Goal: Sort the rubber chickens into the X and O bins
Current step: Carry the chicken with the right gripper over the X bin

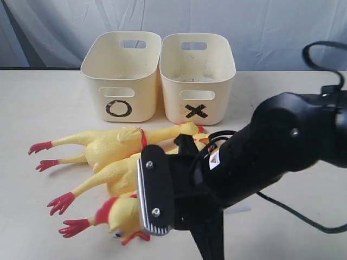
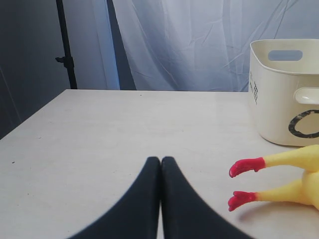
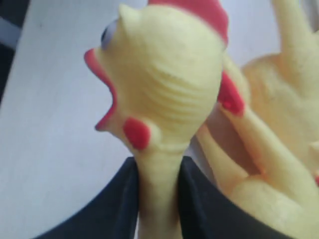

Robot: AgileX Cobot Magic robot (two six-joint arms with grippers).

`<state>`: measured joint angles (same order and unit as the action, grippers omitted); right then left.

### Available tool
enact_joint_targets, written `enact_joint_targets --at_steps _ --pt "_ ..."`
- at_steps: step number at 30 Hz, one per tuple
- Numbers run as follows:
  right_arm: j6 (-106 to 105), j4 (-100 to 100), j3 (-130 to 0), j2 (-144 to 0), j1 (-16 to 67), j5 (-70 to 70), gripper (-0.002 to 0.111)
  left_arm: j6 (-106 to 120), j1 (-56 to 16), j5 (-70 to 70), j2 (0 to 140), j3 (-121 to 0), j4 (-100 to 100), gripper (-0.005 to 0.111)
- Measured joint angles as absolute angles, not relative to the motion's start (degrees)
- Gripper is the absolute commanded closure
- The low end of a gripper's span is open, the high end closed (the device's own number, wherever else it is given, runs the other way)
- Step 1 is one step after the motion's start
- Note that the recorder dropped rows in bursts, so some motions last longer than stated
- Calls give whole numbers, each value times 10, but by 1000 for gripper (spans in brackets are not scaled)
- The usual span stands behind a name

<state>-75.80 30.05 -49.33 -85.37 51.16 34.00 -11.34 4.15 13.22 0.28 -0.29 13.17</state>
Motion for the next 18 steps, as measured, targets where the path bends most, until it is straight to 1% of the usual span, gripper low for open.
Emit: enact_joint_targets --at_steps 4,7,11,18 --pt "-758 332 -493 -798 512 309 109 -113 42 132 3 -3 132 106" --pt "-758 334 -493 -766 512 248 109 -113 42 132 3 -3 132 106" --pt "-758 345 -493 -746 512 110 109 -113 42 132 3 -3 132 106" --pt "-758 398 -493 -756 512 -125 109 -113 42 132 3 -3 132 106"
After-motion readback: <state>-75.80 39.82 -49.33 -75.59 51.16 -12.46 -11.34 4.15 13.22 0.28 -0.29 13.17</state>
